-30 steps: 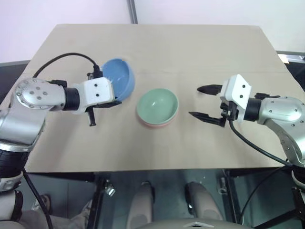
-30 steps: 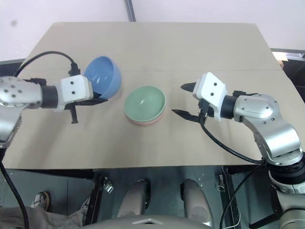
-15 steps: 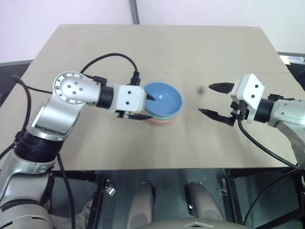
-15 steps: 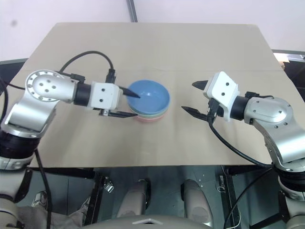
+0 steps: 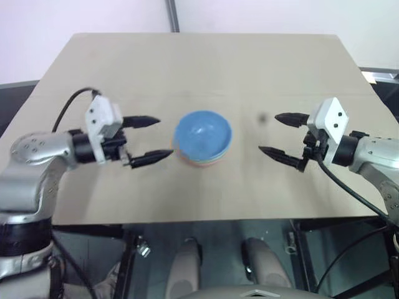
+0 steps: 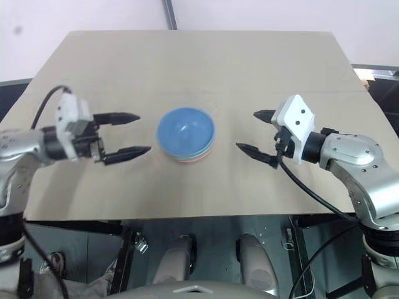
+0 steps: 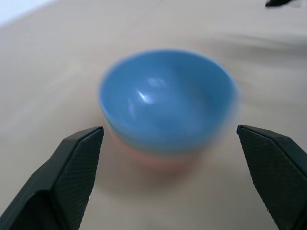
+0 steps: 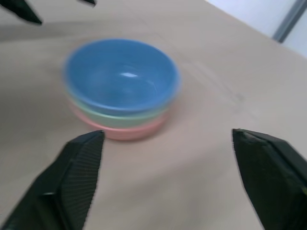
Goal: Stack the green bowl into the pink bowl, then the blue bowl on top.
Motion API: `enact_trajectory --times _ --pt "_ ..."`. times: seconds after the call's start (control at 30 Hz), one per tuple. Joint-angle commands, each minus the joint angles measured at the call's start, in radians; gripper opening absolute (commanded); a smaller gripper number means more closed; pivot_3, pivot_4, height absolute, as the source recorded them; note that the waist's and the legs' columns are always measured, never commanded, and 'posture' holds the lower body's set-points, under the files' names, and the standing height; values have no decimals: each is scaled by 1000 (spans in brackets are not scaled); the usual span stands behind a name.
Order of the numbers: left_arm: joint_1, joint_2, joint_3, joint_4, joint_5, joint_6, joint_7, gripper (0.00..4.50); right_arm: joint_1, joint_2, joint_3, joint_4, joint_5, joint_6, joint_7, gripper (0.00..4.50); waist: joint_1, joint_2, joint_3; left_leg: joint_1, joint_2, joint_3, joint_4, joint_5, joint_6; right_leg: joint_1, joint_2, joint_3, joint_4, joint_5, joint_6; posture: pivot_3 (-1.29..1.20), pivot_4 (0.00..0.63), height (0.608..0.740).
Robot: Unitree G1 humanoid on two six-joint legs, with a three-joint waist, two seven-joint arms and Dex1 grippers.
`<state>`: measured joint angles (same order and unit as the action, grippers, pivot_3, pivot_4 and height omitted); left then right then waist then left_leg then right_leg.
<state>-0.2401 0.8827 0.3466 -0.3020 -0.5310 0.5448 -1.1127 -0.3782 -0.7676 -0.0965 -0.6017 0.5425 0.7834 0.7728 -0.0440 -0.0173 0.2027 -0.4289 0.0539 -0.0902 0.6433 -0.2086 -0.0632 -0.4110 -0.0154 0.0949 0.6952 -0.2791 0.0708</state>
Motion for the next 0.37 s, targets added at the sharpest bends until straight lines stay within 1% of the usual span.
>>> enact_trajectory --times 0.03,0.1,0.17,0.27,0.37 --pt "77 -37 117 -86 -30 -10 91 4447 32 -43 -82 -36 28 15 -6 4500 5 -1 -1 0 0 0 0 0 0 0 0 0 0 0 0 0 150 740" --pt "165 -33 154 -128 -19 -35 80 4447 69 -67 -121 -59 65 43 3 4500 4 -1 -1 0 0 0 0 0 0 1 0 0 0 0 0 0 150 740" --pt "230 -14 184 -157 -46 -12 59 4447 104 -88 -157 -79 98 57 16 4500 4 -1 -1 0 0 0 0 0 0 1 0 0 -1 0 0 0 150 740" --pt "272 -7 231 -164 -115 27 48 4447 135 -117 -198 -96 136 69 26 4500 4 -1 -1 1 0 0 0 0 0 1 0 0 -1 0 0 0 150 740" --pt "318 3 234 -171 -104 3 32 4447 139 -138 -211 -90 151 69 27 4500 3 -1 -1 2 0 1 0 0 0 1 0 1 -1 0 0 0 150 740"
